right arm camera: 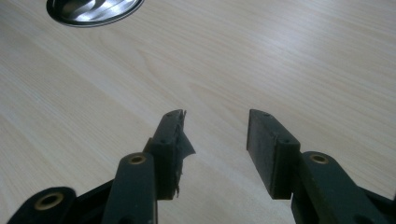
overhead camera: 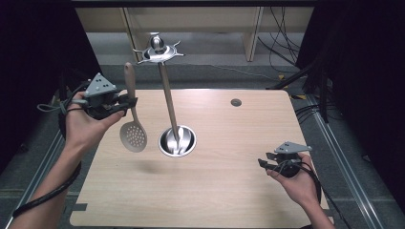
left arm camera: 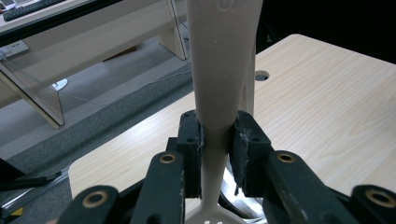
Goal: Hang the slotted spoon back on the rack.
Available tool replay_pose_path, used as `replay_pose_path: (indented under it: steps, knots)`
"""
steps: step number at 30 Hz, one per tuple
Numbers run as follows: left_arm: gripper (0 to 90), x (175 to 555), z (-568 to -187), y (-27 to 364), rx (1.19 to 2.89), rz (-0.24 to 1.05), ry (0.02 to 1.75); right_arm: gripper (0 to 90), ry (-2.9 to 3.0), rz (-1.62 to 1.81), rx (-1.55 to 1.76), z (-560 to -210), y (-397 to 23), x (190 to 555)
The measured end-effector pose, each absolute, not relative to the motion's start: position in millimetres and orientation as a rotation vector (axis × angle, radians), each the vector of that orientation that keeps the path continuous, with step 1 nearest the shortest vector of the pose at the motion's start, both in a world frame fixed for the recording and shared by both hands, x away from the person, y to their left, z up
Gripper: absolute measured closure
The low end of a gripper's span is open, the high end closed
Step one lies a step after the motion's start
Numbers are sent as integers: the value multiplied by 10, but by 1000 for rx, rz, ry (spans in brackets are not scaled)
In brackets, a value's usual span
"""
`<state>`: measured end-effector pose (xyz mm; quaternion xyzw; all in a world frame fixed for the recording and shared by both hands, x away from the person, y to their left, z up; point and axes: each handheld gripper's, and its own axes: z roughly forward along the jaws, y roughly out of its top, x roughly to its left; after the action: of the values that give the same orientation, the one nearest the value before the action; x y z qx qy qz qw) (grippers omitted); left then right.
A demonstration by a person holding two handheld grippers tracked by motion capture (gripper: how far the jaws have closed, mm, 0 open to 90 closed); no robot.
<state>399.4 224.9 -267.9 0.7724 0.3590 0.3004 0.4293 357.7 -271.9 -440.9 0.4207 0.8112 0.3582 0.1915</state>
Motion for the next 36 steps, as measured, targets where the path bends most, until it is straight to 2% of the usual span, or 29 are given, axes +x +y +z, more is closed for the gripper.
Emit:
replay_pose_path:
  steps: [36]
  knots:
    - [742,4115,-2640,2200,1961,740,878,566,2284,1000,1217,-4414,-2702,3566]
